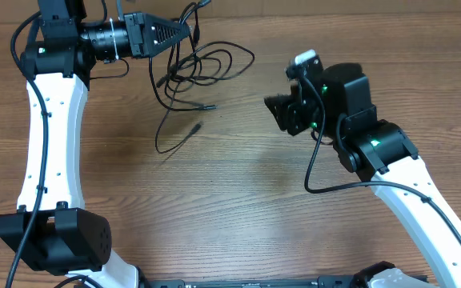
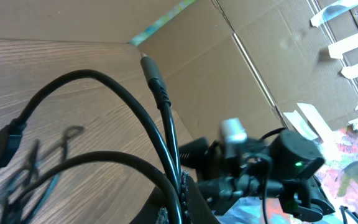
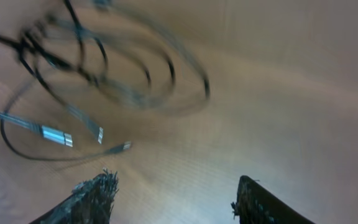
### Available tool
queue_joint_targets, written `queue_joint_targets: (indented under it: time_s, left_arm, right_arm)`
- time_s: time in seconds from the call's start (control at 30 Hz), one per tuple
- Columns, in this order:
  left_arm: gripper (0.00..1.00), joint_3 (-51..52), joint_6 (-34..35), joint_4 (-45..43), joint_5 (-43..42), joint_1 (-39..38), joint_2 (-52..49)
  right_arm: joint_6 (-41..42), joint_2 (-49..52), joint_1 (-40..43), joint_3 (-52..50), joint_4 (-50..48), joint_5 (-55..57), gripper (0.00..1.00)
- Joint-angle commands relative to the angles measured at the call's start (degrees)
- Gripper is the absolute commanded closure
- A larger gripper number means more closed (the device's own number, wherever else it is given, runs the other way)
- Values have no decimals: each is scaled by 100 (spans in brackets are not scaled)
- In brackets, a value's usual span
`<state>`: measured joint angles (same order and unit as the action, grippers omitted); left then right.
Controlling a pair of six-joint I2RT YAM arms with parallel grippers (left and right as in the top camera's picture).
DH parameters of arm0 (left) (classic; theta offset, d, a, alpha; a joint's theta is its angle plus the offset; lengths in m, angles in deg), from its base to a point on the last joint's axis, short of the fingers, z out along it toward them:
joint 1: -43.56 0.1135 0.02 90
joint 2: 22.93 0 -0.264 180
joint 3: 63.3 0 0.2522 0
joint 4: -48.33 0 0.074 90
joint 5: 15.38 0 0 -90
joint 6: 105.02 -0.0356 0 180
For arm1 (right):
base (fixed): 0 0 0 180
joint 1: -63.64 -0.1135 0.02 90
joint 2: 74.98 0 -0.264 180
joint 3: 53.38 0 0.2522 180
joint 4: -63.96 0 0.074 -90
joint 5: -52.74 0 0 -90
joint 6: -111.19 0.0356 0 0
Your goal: Untangle cables
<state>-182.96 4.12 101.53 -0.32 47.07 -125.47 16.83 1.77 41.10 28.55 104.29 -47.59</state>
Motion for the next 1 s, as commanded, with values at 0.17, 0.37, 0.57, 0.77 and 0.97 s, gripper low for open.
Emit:
queue_joint_targets:
  time_s: [0.17, 0.37, 0.57, 0.77, 0.97]
  left_arm:
    - [96, -74, -142, -9, -575, -330, 55]
    - [96, -74, -245, -4, -612, -721, 55]
    - [96, -74, -291, -4, -610, -1108, 55]
    - [96, -74, -289, 2, -616, -1373, 55]
    - [96, -74, -286, -4, -684, -1458, 55]
  right_arm:
    - [-2905, -109, 7, 59, -693, -693, 25]
    - [-3615, 42, 7, 57, -660, -695, 15]
    - [-3821, 76, 9, 57, -752, -612, 16]
    - [-4382, 107, 13, 57, -824, -20, 18]
    - [-4374, 225, 13, 57, -627, -127, 71]
